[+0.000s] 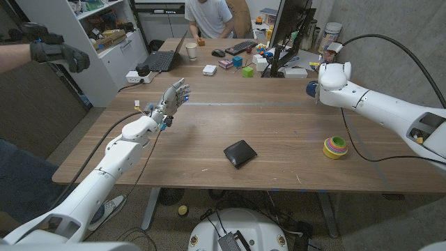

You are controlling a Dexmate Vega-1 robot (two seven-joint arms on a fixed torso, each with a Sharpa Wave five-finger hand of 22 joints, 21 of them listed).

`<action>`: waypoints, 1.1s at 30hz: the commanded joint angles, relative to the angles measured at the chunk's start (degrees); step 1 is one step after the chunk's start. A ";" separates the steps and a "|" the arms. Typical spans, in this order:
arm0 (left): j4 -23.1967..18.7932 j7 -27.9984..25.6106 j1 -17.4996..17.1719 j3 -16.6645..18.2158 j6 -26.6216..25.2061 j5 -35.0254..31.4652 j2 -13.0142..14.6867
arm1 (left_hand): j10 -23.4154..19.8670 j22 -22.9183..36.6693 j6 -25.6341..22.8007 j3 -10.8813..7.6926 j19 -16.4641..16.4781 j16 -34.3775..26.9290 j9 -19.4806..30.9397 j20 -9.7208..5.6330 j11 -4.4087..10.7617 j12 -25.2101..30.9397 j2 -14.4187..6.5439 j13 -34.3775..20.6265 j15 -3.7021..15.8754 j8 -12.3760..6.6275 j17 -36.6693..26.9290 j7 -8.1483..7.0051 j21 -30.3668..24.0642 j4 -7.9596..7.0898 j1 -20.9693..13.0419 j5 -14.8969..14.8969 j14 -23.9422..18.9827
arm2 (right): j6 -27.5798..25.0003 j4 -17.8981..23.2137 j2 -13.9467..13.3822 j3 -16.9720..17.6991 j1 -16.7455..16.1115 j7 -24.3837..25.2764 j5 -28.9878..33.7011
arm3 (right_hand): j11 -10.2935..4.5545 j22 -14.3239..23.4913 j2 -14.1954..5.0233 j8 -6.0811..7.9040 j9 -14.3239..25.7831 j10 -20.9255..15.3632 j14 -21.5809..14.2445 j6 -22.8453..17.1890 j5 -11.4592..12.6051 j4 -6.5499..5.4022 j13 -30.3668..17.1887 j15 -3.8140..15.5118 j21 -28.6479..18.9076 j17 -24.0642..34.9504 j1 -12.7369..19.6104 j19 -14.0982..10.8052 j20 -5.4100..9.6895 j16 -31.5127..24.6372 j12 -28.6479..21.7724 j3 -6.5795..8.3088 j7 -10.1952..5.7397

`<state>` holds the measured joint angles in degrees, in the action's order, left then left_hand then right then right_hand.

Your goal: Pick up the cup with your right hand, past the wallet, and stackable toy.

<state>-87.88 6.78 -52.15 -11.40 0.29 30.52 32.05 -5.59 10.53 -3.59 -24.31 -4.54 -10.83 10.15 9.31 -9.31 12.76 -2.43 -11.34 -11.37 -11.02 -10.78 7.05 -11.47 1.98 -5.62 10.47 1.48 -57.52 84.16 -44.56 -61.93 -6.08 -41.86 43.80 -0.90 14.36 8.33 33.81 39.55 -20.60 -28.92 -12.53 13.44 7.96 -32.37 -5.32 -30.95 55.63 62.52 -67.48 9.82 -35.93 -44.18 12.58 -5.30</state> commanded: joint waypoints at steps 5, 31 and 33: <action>-0.68 0.57 -1.20 0.96 0.59 0.48 1.03 | -0.23 0.19 -0.26 -0.31 -0.16 -0.47 0.15 0.59 0.02 0.14 0.12 -0.09 -0.17 0.17 -0.18 2.91 -0.37 0.31 0.52 -0.16 -0.39 | -2.44 5.54 -1.27 1.62 0.39 -5.80 6.48 | -3.32 0.18 -17.06 0.33 0.40 -4.12 -20.07 -20.77 0.32 -0.47 -29.86 16.01 -0.86 0.49 13.44 0.16 -0.06 -9.42 -12.43 0.43 -0.92; -0.21 1.94 -0.90 0.79 0.24 0.45 1.91 | -0.40 0.19 -0.34 -0.32 -0.16 -0.42 0.14 0.58 -0.02 0.13 0.06 -0.11 -0.24 0.15 -0.18 2.82 -0.37 0.53 0.66 -0.16 -0.43 | -2.21 8.24 -0.93 6.26 -1.45 -11.91 12.70 | -3.47 0.20 -17.35 -0.26 0.08 -5.03 -20.98 -21.27 0.71 -0.08 -30.42 16.54 -2.41 1.78 13.71 1.54 0.05 -9.41 -12.30 0.84 -0.83; 0.04 2.11 -0.70 0.71 0.39 0.39 1.87 | -0.42 0.20 -0.33 -0.33 -0.17 -0.42 0.14 0.61 -0.02 0.13 0.05 -0.11 -0.23 0.16 -0.18 2.82 -0.37 0.54 0.67 -0.16 -0.43 | -2.50 8.05 -0.67 6.43 -1.53 -12.27 13.27 | -3.37 0.20 -17.40 -0.26 0.12 -5.06 -21.00 -21.32 0.74 -0.08 -30.40 16.39 -2.52 1.93 13.71 1.61 0.06 -9.44 -12.25 0.87 -0.75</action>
<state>-88.46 8.13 -53.50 -10.28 0.73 31.04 33.84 -5.60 10.52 -3.59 -24.57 -4.54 -10.83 10.15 9.31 -9.32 12.76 -2.36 -11.32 -11.57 -11.02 -10.78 7.05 -11.47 2.23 -5.06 10.47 1.28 -59.85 91.40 -45.47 -57.37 -6.80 -52.05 54.70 -0.21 14.37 8.33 33.45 39.54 -21.31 -29.93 -13.64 13.77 8.13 -32.37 -6.33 -33.06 57.22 62.52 -65.94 9.72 -35.94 -44.48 12.75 -4.18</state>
